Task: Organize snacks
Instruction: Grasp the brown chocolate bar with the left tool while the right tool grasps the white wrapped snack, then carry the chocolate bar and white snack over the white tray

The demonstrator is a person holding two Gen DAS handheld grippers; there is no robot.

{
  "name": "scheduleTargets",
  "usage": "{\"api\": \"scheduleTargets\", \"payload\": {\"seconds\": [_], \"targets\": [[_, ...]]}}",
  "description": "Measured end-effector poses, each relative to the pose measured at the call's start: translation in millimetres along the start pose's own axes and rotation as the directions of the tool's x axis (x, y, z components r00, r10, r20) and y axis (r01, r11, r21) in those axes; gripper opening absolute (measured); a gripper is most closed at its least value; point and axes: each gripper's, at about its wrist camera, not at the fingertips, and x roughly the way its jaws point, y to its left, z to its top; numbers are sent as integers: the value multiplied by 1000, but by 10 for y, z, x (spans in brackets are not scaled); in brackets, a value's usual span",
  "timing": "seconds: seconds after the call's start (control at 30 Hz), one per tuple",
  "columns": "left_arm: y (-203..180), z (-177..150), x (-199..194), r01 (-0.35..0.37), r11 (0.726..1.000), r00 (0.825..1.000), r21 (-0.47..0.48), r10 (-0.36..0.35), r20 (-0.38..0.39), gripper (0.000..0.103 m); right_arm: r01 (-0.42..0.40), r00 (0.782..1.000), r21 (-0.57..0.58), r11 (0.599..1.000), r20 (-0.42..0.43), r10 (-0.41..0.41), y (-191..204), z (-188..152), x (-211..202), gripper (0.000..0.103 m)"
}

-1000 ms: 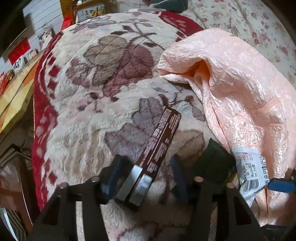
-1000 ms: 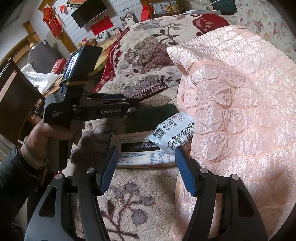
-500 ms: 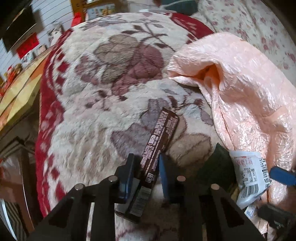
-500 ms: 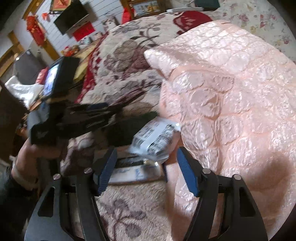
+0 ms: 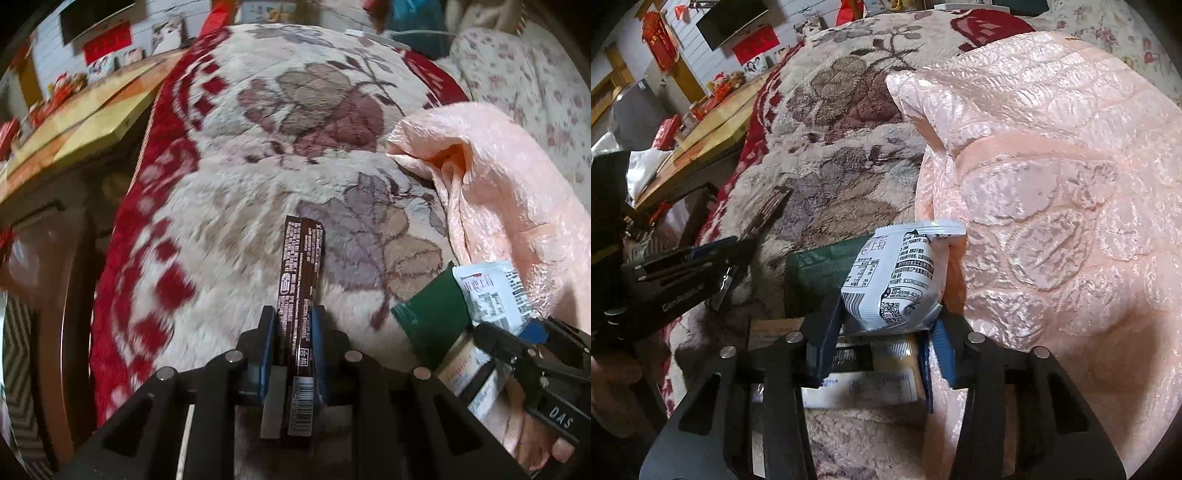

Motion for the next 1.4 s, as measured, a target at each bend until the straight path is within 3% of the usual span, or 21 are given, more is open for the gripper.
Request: {"api": "scheduleTargets", "payload": {"seconds": [0.17,0.5,1.03,1.4], "targets": [[120,-131,-146,5,999,1000,-46,-5,2,21,-52,998,-46,998,19,53,63,-53,-176,31],[227,-449,-398,-12,997,1000,-79,13,19,21,-186,982,-65,980,5,187,221,-266,-362,24],[502,-824,-918,-66,987,994,-145,77,78,21,-305,951,-142,942,0,308,694,-446,-681,24],[898,-1002,-1417,-136,967,975,-217,169,141,21,-356,932,-242,903,-23,361,1300,-450,-780,24]]}}
